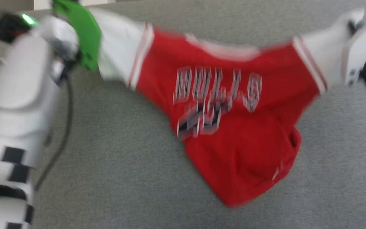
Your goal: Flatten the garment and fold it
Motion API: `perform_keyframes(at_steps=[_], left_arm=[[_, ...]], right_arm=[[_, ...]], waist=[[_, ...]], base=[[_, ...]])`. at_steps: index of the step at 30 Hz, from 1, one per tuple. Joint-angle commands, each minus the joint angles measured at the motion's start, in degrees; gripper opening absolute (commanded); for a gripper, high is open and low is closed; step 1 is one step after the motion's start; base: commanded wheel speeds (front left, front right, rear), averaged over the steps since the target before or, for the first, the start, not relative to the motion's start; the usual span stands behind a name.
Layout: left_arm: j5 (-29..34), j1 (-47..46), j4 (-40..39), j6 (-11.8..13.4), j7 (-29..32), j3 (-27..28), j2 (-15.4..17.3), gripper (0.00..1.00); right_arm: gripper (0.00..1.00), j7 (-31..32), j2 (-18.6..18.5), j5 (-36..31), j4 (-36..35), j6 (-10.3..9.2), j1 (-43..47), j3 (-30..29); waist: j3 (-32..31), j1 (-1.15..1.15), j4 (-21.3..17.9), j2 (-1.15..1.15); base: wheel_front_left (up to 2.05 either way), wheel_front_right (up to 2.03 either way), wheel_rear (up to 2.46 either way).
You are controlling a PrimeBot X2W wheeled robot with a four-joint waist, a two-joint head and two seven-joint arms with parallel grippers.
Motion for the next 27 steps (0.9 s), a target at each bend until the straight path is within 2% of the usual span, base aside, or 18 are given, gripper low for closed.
perform_keyframes(at_steps=[1,3,7,10,14,21,24,27], left_arm=[[0.6,-2.5,-1.2,0.1,-2.1,0.5,1.4,0.00],[1.7,-5.1,-2.5,1.6,-5.5,1.6,2.5,0.00],[4.3,-10.1,-5.2,6.9,-14.3,4.4,4.1,0.00],[5.7,-14.2,-5.9,10.4,-21.5,6.7,4.9,0.00],[6.5,-18.4,-6.3,13.6,-29.8,9.0,5.0,0.00],[5.9,-22.4,-6.7,15.7,-39.4,11.7,4.9,0.00],[5.6,-22.4,-7.1,15.7,-41.6,12.2,4.9,0.00],[5.0,-20.5,-6.3,14.8,-42.3,12.0,4.7,0.00]], right_arm=[[0.00,0.1,-0.8,-0.7,0.5,-0.08,-3.6,0.8],[0.00,-0.3,-1.6,-1.7,1.4,-0.08,-8.1,1.6],[0.00,-2.5,-2.0,-3.9,3.2,-0.08,-17.3,1.7],[0.00,-6.6,-1.1,-6.1,4.5,-0.08,-24.4,-0.4],[0.00,-13.2,0.9,-9.5,5.8,-0.08,-31.6,-3.7],[0.00,-25.1,3.9,-14.6,7.6,-0.08,-40.2,-9.6],[0.00,-29.7,4.6,-16.5,8.9,-0.08,-42.3,-11.0],[0.00,-31.4,5.1,-17.3,11.3,-0.08,-42.1,-11.4]], waist=[[1.9,-0.01,1.3,0.00],[2.9,-0.01,1.6,0.00],[4.9,-0.01,2.2,0.00],[6.5,-0.01,2.6,0.00],[7.8,-0.01,3.1,0.00],[9.1,-0.01,3.9,0.00],[9.1,-0.01,4.2,0.00],[8.6,-0.01,4.4,0.00]], base=[[0.00,0.00,0.00],[0.00,0.00,0.00],[0.00,0.00,0.00],[0.00,0.00,0.00],[0.00,0.00,0.00],[0.00,0.00,0.00],[0.00,0.00,0.00],[0.00,0.00,0.00]])
